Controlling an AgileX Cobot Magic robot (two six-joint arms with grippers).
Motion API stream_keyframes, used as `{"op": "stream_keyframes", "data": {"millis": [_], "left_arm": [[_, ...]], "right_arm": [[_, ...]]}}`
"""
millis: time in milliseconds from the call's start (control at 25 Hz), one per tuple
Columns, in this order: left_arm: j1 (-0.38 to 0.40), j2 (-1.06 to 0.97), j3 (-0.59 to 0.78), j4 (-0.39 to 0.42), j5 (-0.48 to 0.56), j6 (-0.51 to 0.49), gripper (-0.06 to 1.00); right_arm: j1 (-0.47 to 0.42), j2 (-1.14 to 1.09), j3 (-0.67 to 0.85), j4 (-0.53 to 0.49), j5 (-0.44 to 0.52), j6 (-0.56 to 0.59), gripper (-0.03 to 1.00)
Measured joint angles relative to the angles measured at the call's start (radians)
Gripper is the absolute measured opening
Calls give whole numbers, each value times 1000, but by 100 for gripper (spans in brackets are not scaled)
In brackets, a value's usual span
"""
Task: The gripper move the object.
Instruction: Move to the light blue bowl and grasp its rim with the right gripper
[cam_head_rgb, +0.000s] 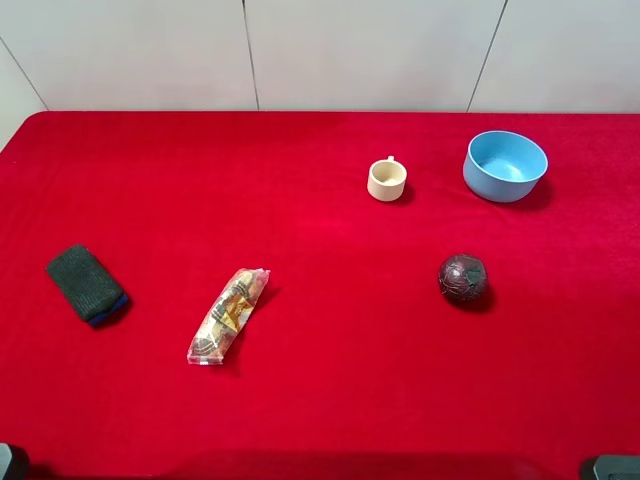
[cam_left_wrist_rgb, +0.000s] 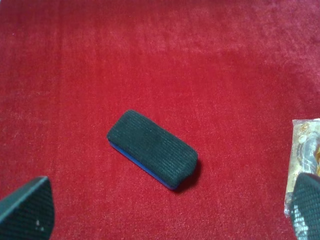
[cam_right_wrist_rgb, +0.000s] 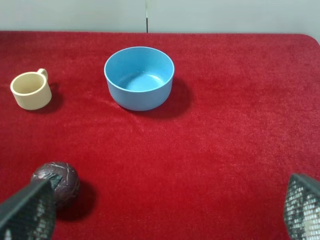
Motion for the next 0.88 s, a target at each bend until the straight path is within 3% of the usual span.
{"op": "stream_keyframes", "data": {"millis": [680, 880], "left_arm": [[0, 0, 0, 0, 0, 0, 93], [0, 0, 0, 0, 0, 0, 93]], "right_arm": [[0, 0, 0, 0, 0, 0, 69], [0, 117, -39, 0, -27, 0, 69]]}}
